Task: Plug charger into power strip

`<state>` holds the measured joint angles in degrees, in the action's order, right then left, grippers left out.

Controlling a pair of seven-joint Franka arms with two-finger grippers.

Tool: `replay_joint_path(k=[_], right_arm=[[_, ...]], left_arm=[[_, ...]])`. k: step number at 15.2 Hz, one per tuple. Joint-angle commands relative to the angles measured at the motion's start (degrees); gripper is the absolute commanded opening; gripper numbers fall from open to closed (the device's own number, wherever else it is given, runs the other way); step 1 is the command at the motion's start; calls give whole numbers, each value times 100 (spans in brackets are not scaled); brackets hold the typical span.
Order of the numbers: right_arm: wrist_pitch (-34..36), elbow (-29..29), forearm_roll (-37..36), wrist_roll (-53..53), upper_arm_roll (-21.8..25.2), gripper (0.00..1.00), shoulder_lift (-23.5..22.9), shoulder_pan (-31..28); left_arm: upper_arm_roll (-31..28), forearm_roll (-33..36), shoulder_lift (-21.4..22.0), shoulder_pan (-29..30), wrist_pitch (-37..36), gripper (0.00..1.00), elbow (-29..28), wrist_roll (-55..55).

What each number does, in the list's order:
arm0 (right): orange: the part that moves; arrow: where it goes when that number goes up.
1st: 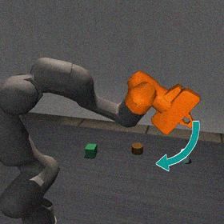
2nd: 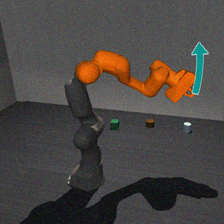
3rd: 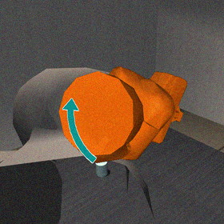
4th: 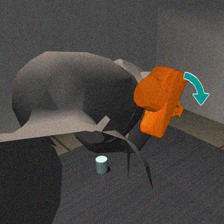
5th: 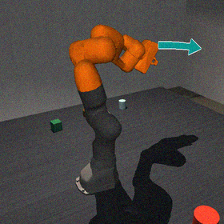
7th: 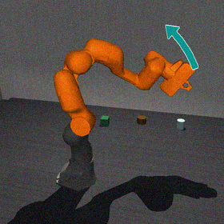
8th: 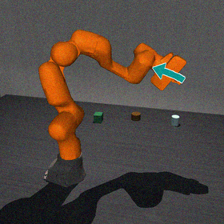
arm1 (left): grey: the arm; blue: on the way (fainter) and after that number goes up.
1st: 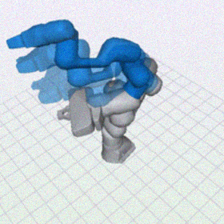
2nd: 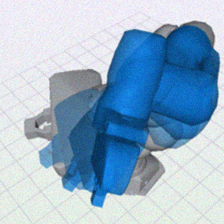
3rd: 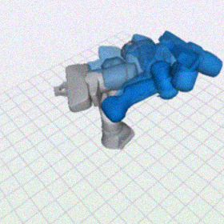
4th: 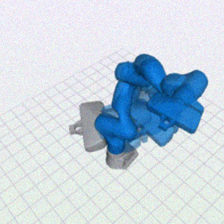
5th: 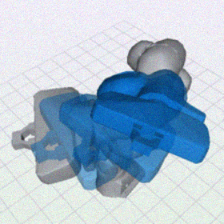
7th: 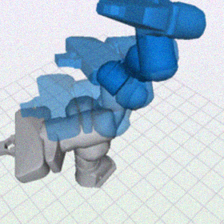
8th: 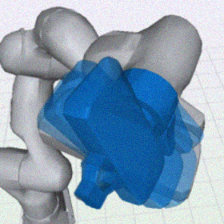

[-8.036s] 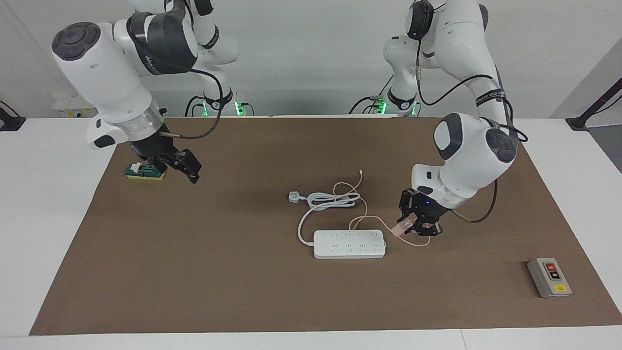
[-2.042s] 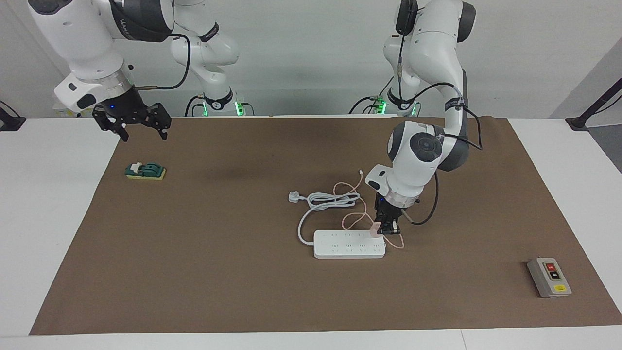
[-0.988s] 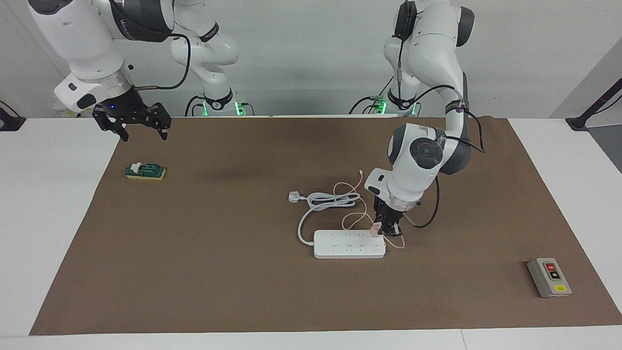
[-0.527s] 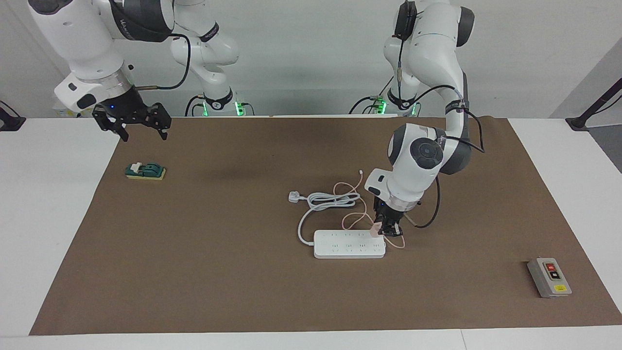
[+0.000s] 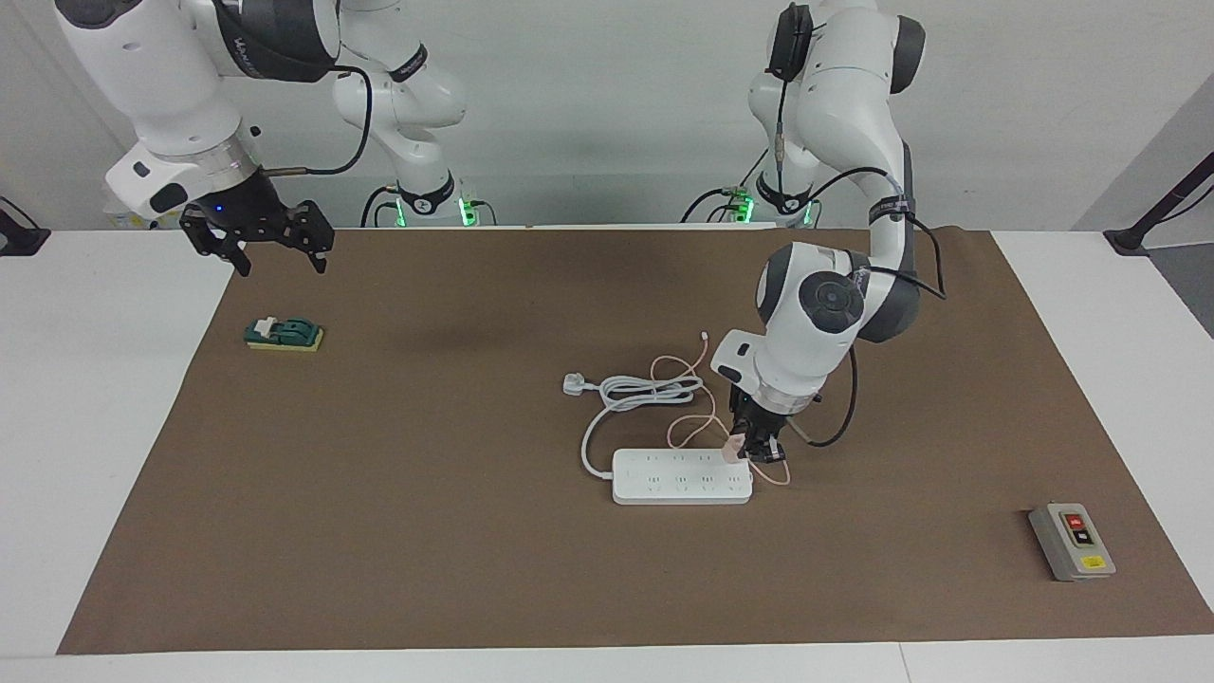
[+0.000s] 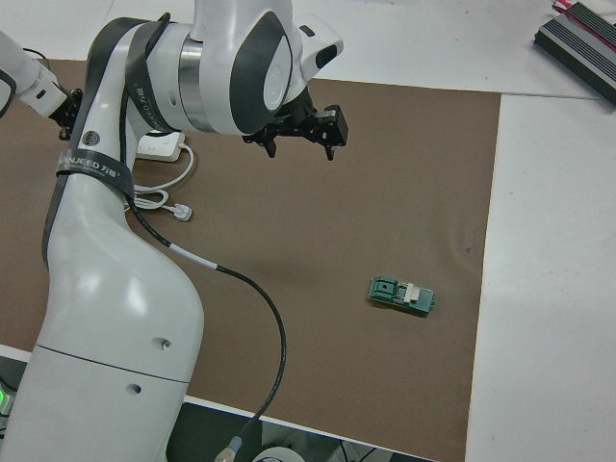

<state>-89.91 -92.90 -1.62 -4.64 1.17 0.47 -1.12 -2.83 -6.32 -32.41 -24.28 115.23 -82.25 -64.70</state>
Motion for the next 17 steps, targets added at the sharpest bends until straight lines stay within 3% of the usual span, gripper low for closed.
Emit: replay_joint_path(k=[1, 8, 11, 17], right_arm=[[35, -79, -93, -143, -38, 100, 84, -55], [35, -79, -93, -143, -38, 100, 84, -55], [35, -79, -93, -143, -38, 100, 84, -55], [35, -79, -93, -143, -38, 100, 84, -55]], left_arm=[[-77, 192, -793, 28, -247, 0, 790, -175], [-68, 245, -811, -33, -45, 0, 764, -201], [-68, 421, -811, -60, 394, 0, 676, -683], [-68, 412, -793, -33, -44, 0, 693, -684]])
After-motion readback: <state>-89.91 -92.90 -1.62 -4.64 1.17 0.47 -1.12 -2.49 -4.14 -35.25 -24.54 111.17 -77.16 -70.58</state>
